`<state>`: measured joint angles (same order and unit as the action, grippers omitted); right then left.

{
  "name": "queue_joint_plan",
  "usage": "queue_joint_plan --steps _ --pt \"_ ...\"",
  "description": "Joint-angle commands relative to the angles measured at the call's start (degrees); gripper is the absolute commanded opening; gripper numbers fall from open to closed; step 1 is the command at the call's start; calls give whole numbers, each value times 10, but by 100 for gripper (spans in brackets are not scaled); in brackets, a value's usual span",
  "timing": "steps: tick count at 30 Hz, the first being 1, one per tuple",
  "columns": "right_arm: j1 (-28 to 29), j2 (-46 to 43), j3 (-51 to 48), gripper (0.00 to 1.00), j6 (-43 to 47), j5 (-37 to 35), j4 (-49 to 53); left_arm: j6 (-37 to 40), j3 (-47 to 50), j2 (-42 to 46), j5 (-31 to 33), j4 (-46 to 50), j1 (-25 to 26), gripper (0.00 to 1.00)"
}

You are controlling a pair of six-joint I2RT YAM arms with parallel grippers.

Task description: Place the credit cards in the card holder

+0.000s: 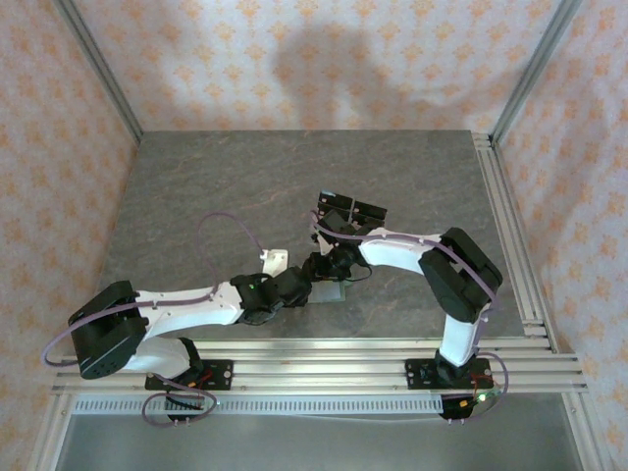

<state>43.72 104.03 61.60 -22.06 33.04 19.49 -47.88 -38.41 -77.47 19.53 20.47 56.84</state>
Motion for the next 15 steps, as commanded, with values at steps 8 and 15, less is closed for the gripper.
queue_joint_plan --steps 8,15 --pt "8 6 19 45 -10 8 -9 15 9 -11 -11 -67 30 99" --pt "8 3 18 45 -10 4 -8 -25 33 29 31 -30 50 99"
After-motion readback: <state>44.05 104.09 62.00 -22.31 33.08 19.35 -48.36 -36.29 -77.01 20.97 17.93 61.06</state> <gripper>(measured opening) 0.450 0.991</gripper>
